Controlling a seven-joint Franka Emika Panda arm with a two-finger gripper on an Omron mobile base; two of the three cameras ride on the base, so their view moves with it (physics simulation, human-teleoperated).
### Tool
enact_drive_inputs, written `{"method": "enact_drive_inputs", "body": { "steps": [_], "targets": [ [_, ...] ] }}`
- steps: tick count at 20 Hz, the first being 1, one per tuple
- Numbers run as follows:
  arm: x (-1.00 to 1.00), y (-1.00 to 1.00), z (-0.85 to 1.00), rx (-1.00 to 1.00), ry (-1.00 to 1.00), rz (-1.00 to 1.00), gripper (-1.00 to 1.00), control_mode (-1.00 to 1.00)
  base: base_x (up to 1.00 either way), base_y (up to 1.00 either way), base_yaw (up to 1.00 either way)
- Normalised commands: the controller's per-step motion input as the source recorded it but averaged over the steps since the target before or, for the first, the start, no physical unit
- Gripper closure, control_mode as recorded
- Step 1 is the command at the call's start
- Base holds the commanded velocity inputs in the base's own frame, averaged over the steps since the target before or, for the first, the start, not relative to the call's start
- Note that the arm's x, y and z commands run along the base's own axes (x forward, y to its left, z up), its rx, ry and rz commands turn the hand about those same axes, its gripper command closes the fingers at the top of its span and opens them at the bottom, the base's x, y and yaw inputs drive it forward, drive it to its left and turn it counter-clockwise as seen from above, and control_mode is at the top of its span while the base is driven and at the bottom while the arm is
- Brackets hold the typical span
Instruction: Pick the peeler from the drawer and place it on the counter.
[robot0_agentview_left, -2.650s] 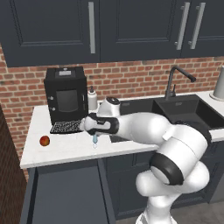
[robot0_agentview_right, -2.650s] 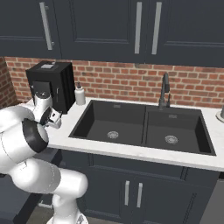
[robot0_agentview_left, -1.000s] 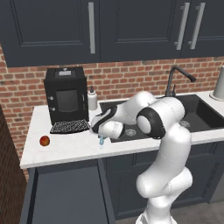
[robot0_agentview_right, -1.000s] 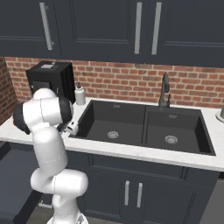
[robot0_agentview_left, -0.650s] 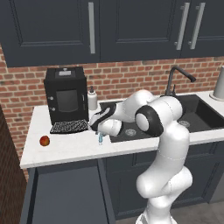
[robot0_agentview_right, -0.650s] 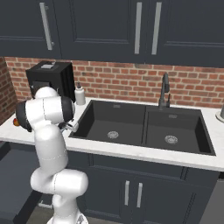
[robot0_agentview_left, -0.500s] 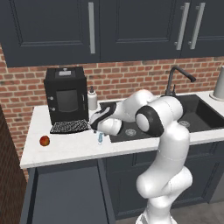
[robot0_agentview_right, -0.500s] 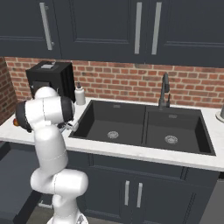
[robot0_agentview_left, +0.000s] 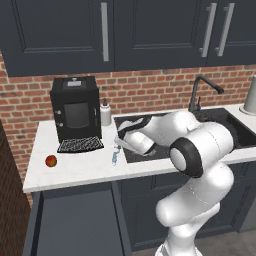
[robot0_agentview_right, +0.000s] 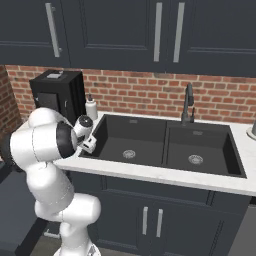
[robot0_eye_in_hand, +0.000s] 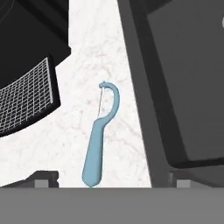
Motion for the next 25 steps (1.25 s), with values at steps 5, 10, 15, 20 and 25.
{"method": "enact_drive_inputs", "body": {
  "steps": [5, 10, 15, 20, 25],
  "targets": [
    [-0.9, -0.59, 1.0, 0.05, -0.03, -0.03, -1.0, -1.0, 0.0, 0.0, 0.0],
    [-0.97, -0.56, 1.0, 0.06, -0.05, 0.0, -1.0, -1.0, 0.0, 0.0, 0.0],
    [-0.58, -0.56, 1.0, 0.09, 0.0, 0.0, -1.0, -1.0, 0.0, 0.0, 0.0],
    [-0.35, -0.54, 1.0, 0.08, 0.0, 0.0, -1.0, -1.0, 0.0, 0.0, 0.0],
    [-0.32, -0.85, 1.0, 0.13, 0.0, 0.0, -1.0, -1.0, 0.0, 0.0, 0.0]
  ]
}}
